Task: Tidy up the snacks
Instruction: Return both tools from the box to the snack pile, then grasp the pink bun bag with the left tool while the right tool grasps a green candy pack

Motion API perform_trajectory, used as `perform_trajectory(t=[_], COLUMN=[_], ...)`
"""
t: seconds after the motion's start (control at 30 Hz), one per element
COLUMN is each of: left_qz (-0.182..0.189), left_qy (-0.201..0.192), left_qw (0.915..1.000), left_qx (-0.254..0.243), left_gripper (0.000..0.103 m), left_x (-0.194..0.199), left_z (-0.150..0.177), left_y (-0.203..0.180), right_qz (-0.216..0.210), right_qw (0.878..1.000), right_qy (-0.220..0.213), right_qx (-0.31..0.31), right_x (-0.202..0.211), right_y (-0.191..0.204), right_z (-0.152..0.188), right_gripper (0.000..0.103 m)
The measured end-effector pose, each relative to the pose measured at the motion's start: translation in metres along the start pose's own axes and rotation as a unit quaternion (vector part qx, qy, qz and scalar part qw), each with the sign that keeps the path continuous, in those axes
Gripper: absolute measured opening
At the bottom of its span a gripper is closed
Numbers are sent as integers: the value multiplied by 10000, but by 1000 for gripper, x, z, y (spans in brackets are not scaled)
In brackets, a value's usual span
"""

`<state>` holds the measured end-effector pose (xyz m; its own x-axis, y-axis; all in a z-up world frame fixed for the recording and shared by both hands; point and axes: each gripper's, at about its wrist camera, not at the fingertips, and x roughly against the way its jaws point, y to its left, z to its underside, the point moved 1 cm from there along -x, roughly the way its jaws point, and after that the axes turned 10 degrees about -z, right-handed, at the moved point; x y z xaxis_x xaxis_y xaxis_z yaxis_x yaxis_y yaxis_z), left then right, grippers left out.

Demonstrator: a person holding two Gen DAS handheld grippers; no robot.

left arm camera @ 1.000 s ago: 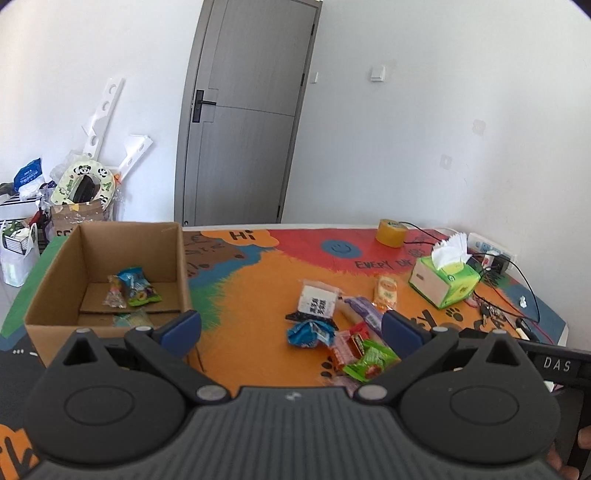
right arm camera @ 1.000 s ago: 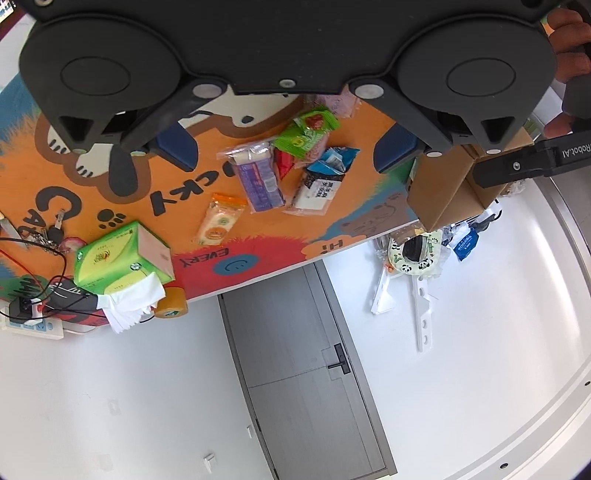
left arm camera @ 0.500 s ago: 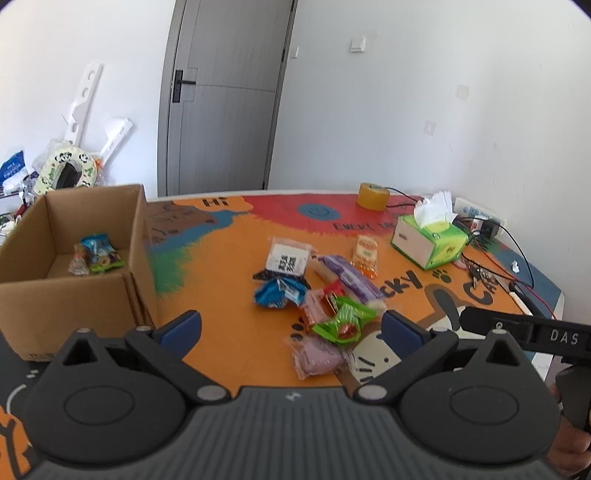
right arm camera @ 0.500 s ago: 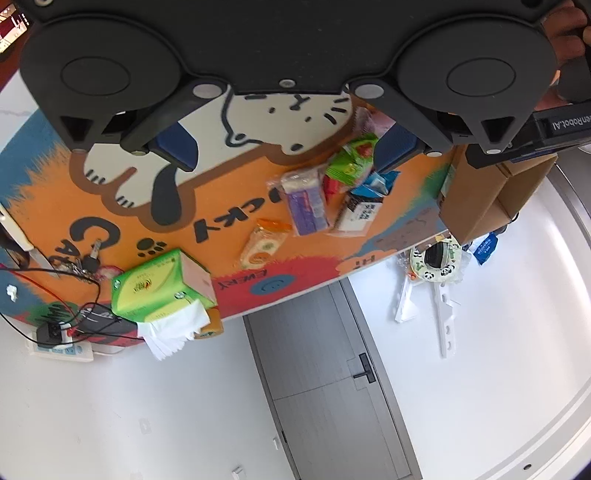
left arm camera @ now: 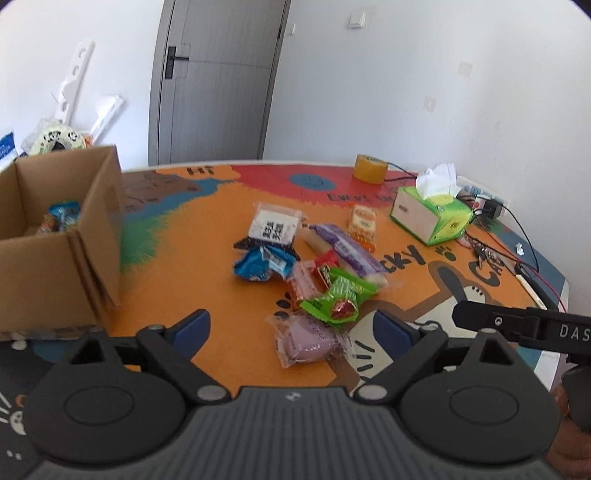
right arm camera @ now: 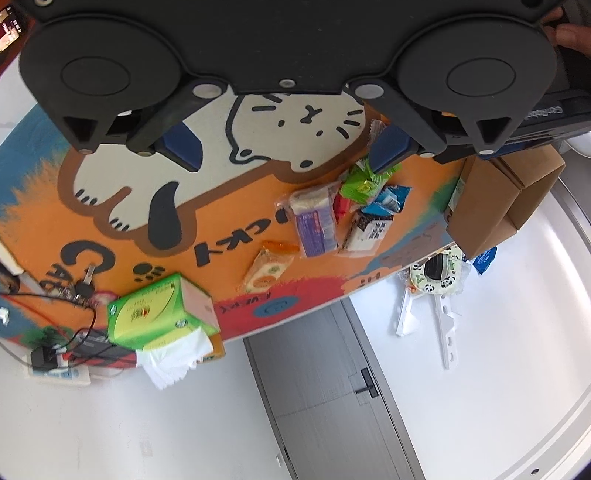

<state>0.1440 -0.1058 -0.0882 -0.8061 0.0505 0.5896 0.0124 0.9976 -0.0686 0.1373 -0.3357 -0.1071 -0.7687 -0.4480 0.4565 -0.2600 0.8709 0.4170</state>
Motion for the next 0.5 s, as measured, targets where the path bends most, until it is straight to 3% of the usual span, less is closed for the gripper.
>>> perform_trajectory(t=[0.37,0.5], left_qz=[51,56], left_qy=[408,322], left_qw=[9991,9995], left_qx=[142,-22], left_gripper=[82,70], left_x=[-41,-45], left_z=[9,12], left_y=[-3,-8], right_qz=[-253,-410], right_qw=[9992,9980], right_qy=[189,202], right_qx=[-249,-444], right_x=[-26,-37], right_y=[-1,0], right_z=[4,5], right_gripper=[88,86])
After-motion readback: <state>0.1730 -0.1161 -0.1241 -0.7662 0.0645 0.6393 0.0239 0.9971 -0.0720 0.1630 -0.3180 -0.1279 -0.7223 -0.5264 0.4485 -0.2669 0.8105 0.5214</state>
